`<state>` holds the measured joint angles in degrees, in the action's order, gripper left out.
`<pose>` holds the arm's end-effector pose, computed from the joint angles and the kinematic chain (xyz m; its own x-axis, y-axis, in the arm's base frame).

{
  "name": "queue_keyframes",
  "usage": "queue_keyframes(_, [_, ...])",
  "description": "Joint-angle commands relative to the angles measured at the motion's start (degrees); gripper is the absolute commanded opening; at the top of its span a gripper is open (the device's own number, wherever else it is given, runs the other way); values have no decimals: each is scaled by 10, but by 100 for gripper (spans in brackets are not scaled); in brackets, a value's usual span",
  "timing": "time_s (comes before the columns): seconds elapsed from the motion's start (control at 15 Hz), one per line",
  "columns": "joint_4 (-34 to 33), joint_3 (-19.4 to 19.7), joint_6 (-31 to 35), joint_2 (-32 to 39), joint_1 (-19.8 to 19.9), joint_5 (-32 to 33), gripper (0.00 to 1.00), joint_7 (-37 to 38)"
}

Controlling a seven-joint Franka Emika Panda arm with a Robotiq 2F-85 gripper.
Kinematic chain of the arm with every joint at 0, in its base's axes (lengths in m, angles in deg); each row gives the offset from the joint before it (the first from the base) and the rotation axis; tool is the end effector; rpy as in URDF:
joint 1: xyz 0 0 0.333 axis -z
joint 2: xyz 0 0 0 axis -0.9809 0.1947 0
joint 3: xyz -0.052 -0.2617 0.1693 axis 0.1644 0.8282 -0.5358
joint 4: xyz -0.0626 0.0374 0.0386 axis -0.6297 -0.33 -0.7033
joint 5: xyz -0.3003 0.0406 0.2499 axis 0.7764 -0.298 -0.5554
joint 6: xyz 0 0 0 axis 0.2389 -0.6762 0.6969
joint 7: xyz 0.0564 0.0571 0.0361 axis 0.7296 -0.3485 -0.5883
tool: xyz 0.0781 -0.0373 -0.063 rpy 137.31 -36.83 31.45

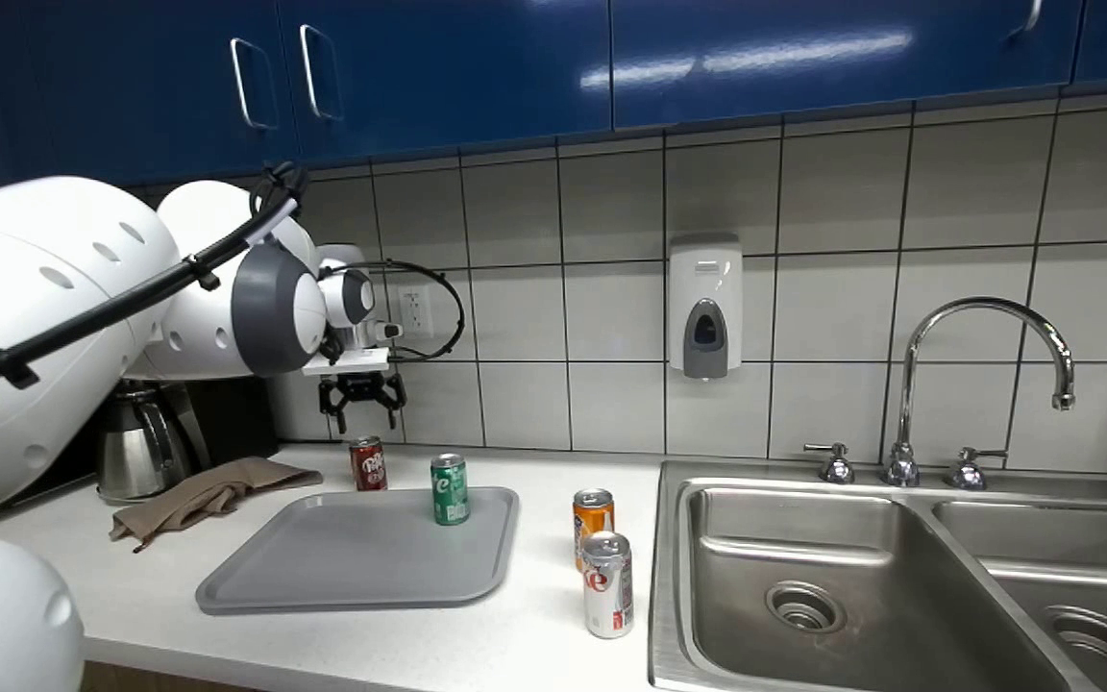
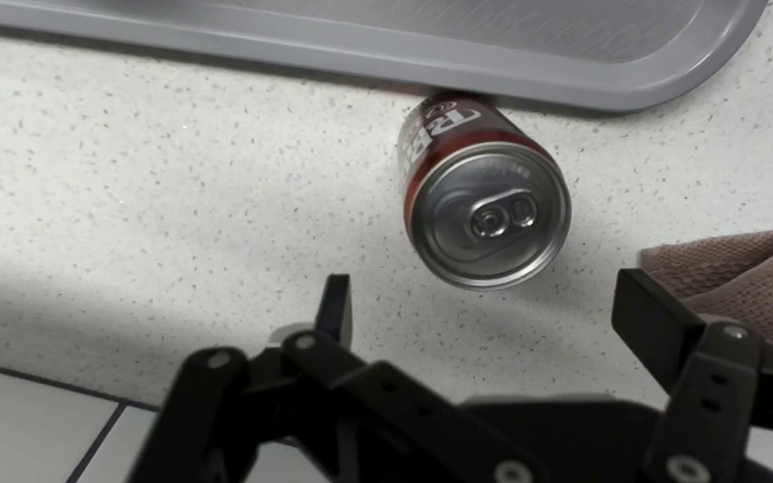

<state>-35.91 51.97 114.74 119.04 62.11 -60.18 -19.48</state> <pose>0.7647 0.2563 0.2923 0.9211 0.3788 0.0902 0.3784 -0.9254 0.0222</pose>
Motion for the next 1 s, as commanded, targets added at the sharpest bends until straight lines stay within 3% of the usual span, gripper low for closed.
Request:
queue_keyframes(0.0, [79,0,28,-55,6,0,100,5])
queue_keyframes(0.93, [394,10,179,-241,17,12,100,17])
